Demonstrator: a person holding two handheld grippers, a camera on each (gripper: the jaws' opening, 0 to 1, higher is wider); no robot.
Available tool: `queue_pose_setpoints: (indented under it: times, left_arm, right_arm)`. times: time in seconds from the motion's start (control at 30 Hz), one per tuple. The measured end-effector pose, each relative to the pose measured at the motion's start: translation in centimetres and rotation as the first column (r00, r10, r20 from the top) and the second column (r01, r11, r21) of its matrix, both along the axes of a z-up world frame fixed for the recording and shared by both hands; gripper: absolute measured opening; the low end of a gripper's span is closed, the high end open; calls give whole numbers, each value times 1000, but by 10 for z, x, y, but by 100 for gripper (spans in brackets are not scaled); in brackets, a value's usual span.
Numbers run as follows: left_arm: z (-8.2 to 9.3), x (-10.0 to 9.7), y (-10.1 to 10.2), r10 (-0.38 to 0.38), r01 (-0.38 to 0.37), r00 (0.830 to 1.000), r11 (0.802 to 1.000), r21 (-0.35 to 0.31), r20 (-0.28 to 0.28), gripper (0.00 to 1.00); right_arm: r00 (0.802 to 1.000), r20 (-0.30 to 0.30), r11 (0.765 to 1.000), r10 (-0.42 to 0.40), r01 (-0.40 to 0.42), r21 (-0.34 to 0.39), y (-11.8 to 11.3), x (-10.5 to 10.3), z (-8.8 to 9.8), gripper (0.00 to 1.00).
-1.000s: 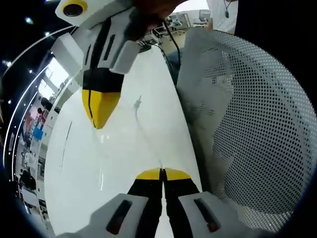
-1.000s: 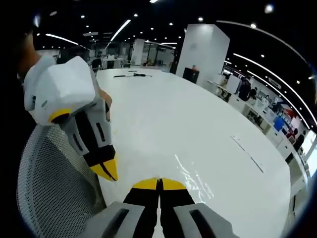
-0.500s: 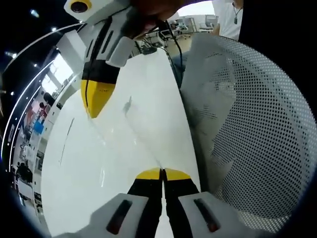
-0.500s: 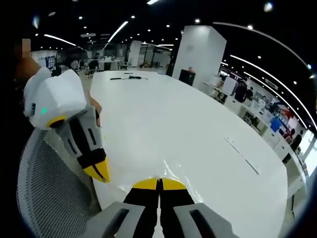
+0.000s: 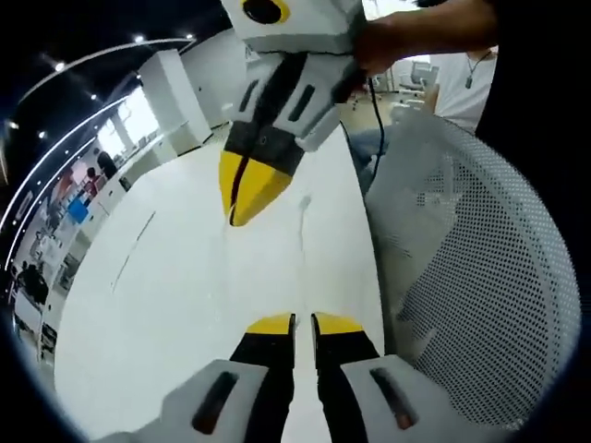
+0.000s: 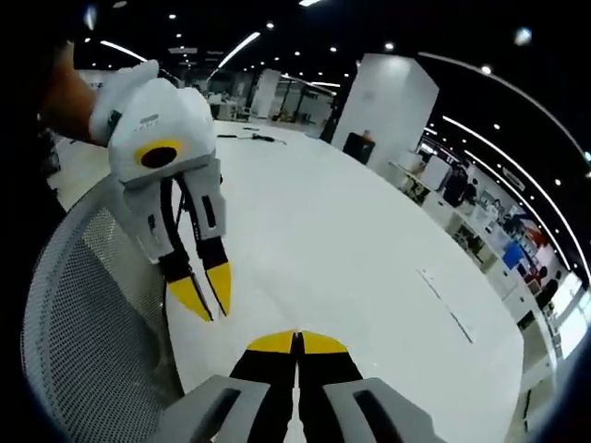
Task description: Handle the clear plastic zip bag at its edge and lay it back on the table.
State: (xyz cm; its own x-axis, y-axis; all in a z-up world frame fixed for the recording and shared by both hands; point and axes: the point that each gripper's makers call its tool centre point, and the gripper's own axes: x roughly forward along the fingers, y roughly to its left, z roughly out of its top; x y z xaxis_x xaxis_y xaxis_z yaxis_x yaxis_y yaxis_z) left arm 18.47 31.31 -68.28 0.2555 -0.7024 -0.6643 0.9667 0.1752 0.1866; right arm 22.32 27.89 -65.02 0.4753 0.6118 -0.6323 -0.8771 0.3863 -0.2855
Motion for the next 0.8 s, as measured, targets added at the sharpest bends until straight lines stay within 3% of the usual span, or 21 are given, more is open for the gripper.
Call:
queue_pose_setpoints:
  times: [0.23,0.5,0.67,0.8]
  left_arm:
    - [19,0,2,43,-44,999,996,-72,-18,10]
    - [33,-6,13,83,-85,996,991,-102,-18,14]
    - [49,-6,29,171,-173,985,969,-176,-26,17]
    - [51,-7,46,225,-226,974,953,-203,-26,21]
  right_arm:
    - [999,30,998,45,-44,-36,7,1,-4,0]
    - [995,38,994,91,-89,-64,15,4,-13,0]
    - [991,57,990,117,-112,-87,21,8,-16,0]
    - [988,69,987,135,-128,-97,26,9,-20,0]
